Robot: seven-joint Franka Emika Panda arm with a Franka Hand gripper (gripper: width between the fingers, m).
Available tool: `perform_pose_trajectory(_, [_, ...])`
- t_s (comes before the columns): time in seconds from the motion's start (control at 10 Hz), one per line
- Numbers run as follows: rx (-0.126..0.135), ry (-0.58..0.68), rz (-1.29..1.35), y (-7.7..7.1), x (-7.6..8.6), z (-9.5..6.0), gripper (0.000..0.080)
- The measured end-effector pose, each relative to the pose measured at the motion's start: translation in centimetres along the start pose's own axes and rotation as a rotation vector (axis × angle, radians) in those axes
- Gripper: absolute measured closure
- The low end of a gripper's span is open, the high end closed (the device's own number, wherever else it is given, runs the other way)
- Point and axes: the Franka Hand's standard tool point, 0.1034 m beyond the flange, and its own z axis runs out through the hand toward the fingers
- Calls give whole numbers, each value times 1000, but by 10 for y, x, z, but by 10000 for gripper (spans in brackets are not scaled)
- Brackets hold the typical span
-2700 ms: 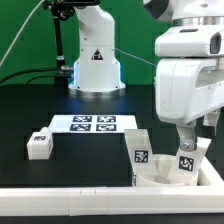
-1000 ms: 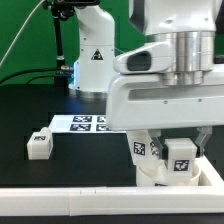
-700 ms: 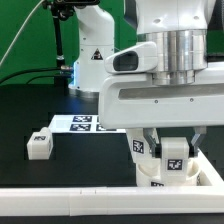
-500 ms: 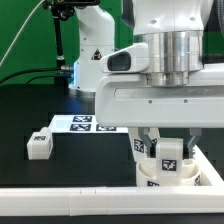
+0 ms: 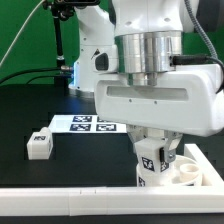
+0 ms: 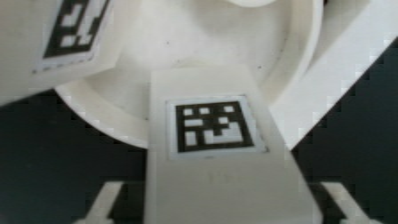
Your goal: Assemble stool
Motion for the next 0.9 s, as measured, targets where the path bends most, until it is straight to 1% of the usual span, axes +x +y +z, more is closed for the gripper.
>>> perform_pose_trajectory(0.4, [-33,21,226,9,-2,-1,458])
perform_pose_trajectory(0.5, [-37,29,243,10,-3,-1,458])
perform_pose_trajectory(0.7, [-38,29,230,10,-3,-1,450])
perform_pose_trajectory(0.8, [-36,30,226,10,-2,-2,250])
perform_pose_trajectory(0.9, [-19,26,169,10,3,-13,250])
